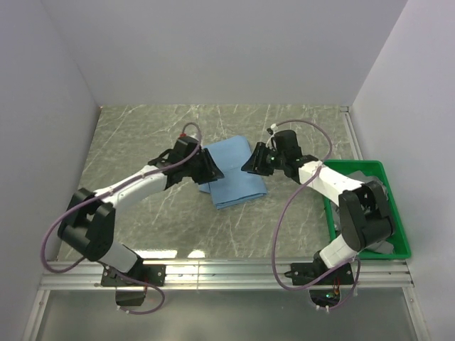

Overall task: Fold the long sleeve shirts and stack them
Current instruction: Fold the shirt

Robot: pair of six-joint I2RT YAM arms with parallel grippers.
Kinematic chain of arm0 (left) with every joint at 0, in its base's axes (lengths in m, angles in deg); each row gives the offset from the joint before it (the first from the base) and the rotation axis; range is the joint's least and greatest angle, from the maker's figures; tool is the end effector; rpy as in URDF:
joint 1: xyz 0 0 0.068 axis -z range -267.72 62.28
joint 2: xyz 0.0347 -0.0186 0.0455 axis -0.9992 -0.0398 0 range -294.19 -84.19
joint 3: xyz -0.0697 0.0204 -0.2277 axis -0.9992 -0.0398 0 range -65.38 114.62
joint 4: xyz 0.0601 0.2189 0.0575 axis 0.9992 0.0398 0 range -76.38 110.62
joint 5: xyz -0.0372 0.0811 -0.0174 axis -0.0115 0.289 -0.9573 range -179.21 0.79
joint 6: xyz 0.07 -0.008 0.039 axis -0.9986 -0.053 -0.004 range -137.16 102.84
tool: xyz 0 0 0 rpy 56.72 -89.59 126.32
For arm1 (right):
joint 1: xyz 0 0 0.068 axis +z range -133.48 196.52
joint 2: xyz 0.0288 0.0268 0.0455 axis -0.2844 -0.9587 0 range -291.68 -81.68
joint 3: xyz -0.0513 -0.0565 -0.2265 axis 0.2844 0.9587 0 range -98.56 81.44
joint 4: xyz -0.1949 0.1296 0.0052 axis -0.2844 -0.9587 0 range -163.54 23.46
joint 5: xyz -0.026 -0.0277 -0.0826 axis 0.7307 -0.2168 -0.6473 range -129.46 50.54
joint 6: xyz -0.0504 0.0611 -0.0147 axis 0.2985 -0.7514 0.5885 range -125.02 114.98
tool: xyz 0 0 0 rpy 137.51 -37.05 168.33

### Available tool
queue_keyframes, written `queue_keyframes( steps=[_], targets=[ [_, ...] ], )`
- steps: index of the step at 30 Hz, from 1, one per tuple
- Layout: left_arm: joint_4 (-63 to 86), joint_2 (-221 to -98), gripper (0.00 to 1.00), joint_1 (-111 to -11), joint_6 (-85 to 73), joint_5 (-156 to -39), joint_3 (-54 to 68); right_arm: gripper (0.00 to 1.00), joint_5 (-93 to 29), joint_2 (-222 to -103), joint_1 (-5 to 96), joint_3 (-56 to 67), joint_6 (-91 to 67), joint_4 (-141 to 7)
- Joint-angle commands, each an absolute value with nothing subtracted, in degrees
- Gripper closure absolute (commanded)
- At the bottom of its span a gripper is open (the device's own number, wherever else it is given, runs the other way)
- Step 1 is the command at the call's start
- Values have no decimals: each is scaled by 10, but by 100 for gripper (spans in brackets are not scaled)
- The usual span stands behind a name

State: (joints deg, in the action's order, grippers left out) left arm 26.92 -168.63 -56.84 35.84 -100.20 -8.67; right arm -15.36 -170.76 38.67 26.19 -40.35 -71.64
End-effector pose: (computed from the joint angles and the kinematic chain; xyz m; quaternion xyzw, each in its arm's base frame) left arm 0.2712 -0.1777 0.2007 -0.1348 0.8967 -0.3406 0.2487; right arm 0.3002 0.1529 0.1857 0.0120 0.8870 0.3678 0.2791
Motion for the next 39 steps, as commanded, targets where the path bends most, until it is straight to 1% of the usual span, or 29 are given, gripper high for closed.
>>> queue_keyframes(
  steps=[1, 5, 6, 10, 14, 18, 25, 32, 35, 39],
  targets=[
    [272, -1730, 61, -545, 334, -1052, -69, 60, -55, -1718, 379, 276, -428, -602],
    [255, -1799, 70, -540, 330, -1114, -85, 61, -5, -1773, 351, 316, -456, -556],
    [253, -1808, 71, -541, 330, -1125, -90, 61, 1, -1784, 347, 319, -457, -556],
    [264, -1848, 76, -540, 322, -1150, -109, 62, 7, -1841, 338, 323, -449, -590],
    [253, -1884, 80, -541, 329, -1184, -144, 63, 5, -1869, 324, 337, -453, -613],
    [255, -1882, 82, -550, 329, -1186, -162, 63, -12, -1868, 310, 349, -447, -625],
    [277, -1839, 82, -565, 314, -1151, -168, 63, -32, -1821, 308, 342, -416, -660],
    [277, -1842, 82, -565, 311, -1153, -163, 63, 34, -1770, 326, 333, -397, -661],
    [280, -1845, 82, -565, 309, -1152, -159, 63, 56, -1781, 344, 317, -388, -683],
    [286, -1845, 82, -564, 307, -1148, -156, 64, 67, -1833, 344, 315, -393, -698]
  ],
)
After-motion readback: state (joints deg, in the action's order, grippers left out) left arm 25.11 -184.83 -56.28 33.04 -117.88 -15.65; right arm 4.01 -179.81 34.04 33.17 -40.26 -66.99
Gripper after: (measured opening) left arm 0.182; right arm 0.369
